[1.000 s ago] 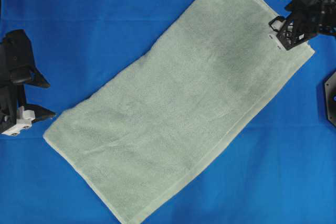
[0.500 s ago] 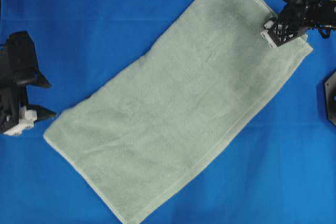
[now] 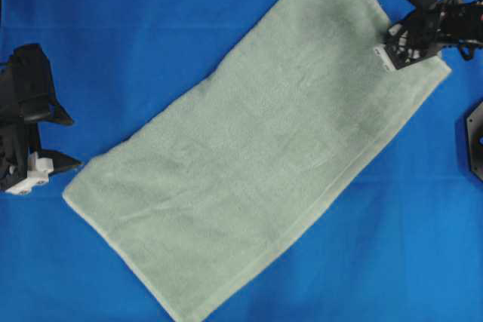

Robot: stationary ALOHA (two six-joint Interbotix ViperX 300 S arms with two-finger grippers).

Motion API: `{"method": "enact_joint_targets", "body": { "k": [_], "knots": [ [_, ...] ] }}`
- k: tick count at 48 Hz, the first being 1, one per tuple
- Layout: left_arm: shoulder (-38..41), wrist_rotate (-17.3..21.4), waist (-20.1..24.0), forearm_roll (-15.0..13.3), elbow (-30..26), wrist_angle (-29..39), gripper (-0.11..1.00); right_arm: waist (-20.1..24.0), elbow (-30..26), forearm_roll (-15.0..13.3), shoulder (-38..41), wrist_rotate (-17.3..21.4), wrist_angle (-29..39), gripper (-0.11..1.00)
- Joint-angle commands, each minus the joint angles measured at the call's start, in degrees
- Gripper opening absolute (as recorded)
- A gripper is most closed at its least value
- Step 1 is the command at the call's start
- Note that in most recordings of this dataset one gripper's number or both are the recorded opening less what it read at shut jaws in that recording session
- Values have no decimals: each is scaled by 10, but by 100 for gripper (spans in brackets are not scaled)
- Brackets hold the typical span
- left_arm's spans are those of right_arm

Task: Fold a bath towel.

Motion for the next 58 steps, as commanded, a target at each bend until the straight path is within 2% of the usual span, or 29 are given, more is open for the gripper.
{"method": "enact_joint_targets", "body": {
  "k": [1, 8, 14, 22, 30, 43, 50, 58],
  "knots": [
    [2, 3, 2, 2, -8, -4, 86, 27, -17, 21, -47, 2, 29, 17],
    [8, 4, 1, 2, -9, -8, 86, 126, -64, 45, -104, 6, 86, 17],
    [18, 11, 1, 2, -10, -15, 86, 220, -120, 50, -101, 25, 112, 17],
    [33, 34, 2, 3, -14, -26, 86, 330, -195, 47, -29, 71, 127, 17],
    [40, 48, 1, 2, -16, -35, 86, 410, -288, 44, 75, 105, 138, 17],
    [37, 48, 2, 2, -14, -35, 86, 463, -396, 40, 201, 145, 142, 17],
    [36, 51, 1, 2, -14, -34, 86, 464, -417, 40, 225, 169, 141, 17],
    [36, 51, 1, 2, -13, -33, 86, 467, -416, 39, 226, 171, 126, 17]
  ]
}}
